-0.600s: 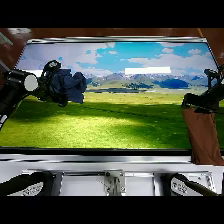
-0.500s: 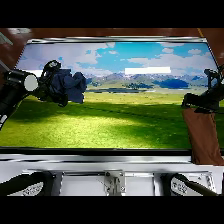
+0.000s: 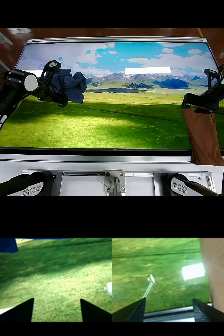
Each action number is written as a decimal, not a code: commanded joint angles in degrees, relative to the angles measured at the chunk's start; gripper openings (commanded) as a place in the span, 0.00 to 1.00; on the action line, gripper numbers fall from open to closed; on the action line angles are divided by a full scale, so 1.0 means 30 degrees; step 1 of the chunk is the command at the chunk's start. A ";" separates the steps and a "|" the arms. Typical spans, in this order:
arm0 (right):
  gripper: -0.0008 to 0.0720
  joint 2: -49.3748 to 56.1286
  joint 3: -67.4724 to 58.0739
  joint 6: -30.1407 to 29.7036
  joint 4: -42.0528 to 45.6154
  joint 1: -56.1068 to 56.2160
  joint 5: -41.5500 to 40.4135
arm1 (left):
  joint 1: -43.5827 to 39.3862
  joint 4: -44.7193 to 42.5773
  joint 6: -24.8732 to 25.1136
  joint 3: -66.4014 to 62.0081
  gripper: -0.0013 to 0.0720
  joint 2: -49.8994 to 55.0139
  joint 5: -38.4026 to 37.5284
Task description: Fold the shirts.
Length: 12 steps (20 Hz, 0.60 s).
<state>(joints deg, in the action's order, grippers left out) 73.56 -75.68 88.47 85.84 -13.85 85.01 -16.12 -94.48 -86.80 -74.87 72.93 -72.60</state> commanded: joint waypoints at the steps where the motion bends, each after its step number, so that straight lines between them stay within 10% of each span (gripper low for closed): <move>1: 0.96 -0.0015 0.0007 0.0000 0.0000 0.0015 0.0007 | 0.0007 -0.0007 0.0000 0.0007 0.99 0.0015 0.0000; 12: 0.96 -0.0015 0.0015 0.0597 -0.1472 0.0015 -0.0051 | 0.0007 0.0036 -0.0058 0.0007 0.99 0.0022 0.0197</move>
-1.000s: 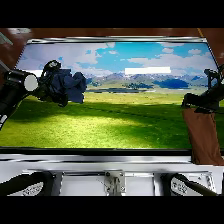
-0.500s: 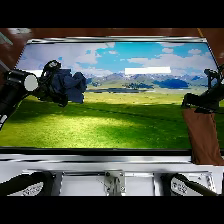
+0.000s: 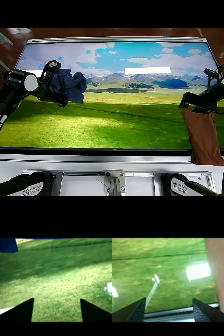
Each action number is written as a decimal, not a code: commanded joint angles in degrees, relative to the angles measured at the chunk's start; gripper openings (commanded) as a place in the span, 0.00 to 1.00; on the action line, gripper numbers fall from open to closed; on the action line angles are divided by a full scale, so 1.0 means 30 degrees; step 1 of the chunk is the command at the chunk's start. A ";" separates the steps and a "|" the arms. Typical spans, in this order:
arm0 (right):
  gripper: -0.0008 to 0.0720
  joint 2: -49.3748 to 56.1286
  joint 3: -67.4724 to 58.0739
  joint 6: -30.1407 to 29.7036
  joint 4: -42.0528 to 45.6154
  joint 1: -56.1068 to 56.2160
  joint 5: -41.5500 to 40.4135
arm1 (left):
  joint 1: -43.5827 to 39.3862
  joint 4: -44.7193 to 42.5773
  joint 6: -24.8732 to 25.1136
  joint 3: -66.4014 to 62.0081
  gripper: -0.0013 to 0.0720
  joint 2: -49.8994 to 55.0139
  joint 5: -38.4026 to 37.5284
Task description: Fold the shirts.
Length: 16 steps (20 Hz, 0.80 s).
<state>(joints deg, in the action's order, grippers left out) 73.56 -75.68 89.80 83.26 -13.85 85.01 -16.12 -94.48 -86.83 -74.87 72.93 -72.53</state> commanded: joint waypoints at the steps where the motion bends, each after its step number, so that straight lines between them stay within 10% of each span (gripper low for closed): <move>1: 0.96 -0.0015 0.0015 0.0233 -0.0612 0.0007 -0.0189 | 0.0007 0.0131 -0.0335 0.0015 0.98 0.0087 0.0175; 9: 0.96 -0.0015 0.0015 0.0211 -0.0605 0.0015 -0.1333 | 0.1756 -0.0510 -0.3126 -0.1821 0.99 0.2412 0.5391; 16: 0.96 -0.0015 0.0015 0.0182 -0.0597 0.0015 -0.3504 | 0.4947 0.0095 -0.3184 -1.0943 0.98 1.1839 0.4153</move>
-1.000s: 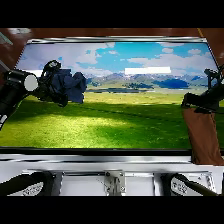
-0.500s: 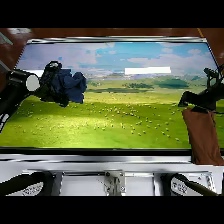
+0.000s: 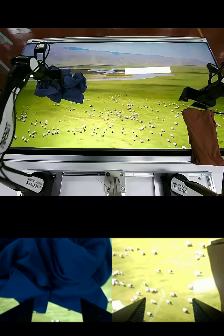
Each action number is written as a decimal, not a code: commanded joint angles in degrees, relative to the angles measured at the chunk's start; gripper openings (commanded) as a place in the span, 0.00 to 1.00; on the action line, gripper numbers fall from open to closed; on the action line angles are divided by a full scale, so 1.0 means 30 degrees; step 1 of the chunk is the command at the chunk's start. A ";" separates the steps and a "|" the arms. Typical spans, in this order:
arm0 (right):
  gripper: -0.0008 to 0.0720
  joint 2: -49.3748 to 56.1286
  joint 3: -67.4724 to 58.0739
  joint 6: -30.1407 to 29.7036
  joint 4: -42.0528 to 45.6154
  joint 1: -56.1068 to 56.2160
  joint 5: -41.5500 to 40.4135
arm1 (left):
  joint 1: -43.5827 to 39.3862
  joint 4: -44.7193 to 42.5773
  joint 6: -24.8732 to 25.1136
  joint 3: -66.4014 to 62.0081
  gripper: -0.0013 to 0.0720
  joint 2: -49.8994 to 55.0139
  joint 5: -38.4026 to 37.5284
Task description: Fold the shirts.
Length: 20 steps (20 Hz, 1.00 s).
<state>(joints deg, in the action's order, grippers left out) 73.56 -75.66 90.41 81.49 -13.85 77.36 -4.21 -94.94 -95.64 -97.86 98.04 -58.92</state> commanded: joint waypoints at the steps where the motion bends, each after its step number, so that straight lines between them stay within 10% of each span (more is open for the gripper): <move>1: 0.96 -0.0015 0.0007 -0.0022 0.0000 0.0015 -0.1158 | 0.1180 0.0364 -0.0248 -0.4444 0.99 0.4714 -0.0736; 10: 0.96 -0.0015 0.0007 0.0007 -0.0015 0.0015 -0.1785 | 0.1654 0.1370 -0.0168 -0.6732 0.98 0.8750 -0.1224; 11: 0.96 -0.0015 0.0007 0.0000 -0.0022 0.0015 -0.1756 | 0.1654 0.1370 -0.0168 -0.6732 0.83 0.8794 -0.1231; 13: 0.96 -0.0015 0.0007 0.0007 -0.0029 0.0015 -0.1712 | 0.1676 0.1362 -0.0168 -0.6739 0.17 0.8757 -0.1253; 20: 0.96 -0.0015 0.0000 -0.0372 -0.0109 0.0007 -0.2521 | 0.0466 0.1377 0.2259 -0.6732 0.08 0.5238 -0.3235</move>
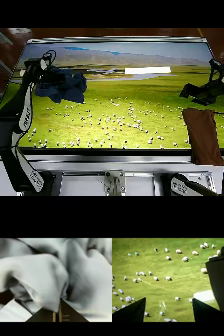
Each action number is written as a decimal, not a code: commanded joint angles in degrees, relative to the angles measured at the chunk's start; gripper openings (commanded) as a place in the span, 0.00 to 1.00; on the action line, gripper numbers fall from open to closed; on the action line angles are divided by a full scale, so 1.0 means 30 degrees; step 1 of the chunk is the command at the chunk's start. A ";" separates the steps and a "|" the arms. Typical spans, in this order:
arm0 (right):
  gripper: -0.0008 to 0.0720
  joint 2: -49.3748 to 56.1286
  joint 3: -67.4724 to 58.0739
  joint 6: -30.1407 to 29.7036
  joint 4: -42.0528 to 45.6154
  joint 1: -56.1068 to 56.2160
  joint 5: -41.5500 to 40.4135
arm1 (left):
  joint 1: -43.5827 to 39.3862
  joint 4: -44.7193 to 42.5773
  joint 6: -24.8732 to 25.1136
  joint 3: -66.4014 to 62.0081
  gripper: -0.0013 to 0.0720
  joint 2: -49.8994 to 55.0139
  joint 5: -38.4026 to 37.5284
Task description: Fold the shirts.
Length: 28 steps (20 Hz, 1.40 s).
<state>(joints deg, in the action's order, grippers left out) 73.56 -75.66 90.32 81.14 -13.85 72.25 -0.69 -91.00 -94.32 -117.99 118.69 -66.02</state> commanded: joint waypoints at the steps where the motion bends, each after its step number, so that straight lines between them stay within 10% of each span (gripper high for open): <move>1: 0.96 -0.0015 -0.0153 -0.0539 0.0029 0.0007 -0.1180 | -0.1275 0.0058 0.2688 -0.0022 0.08 -0.2696 -0.1224; 10: 0.96 -0.2645 -0.2973 -0.2922 -0.1049 0.0029 0.2849 | -0.8531 0.0066 0.1617 0.0036 0.08 -1.2189 -0.2929; 22: 0.96 -0.4932 0.0080 -0.3118 -0.3330 0.0029 0.5173 | -1.4950 0.0211 -0.2506 0.8794 0.08 -0.9544 -0.1297; 23: 0.96 -0.4932 0.1151 -0.3118 -0.3475 0.0029 0.4860 | -1.4928 0.0809 -0.2892 0.9296 0.13 -0.8983 -0.1326; 25: 0.96 -0.4932 0.3439 -0.3133 -0.4044 0.0029 0.3614 | -1.4702 0.1260 -0.2878 0.9377 0.99 -0.8284 -0.2229; 28: 0.96 -0.4925 0.5486 -0.3293 -0.4991 0.0029 0.1923 | -1.3274 0.0991 -0.2841 0.9173 0.99 -0.8881 -0.3279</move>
<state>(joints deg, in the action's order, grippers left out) 58.85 -65.30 80.84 69.28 -13.72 82.63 -42.98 -88.25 -101.84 -91.31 92.01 -73.06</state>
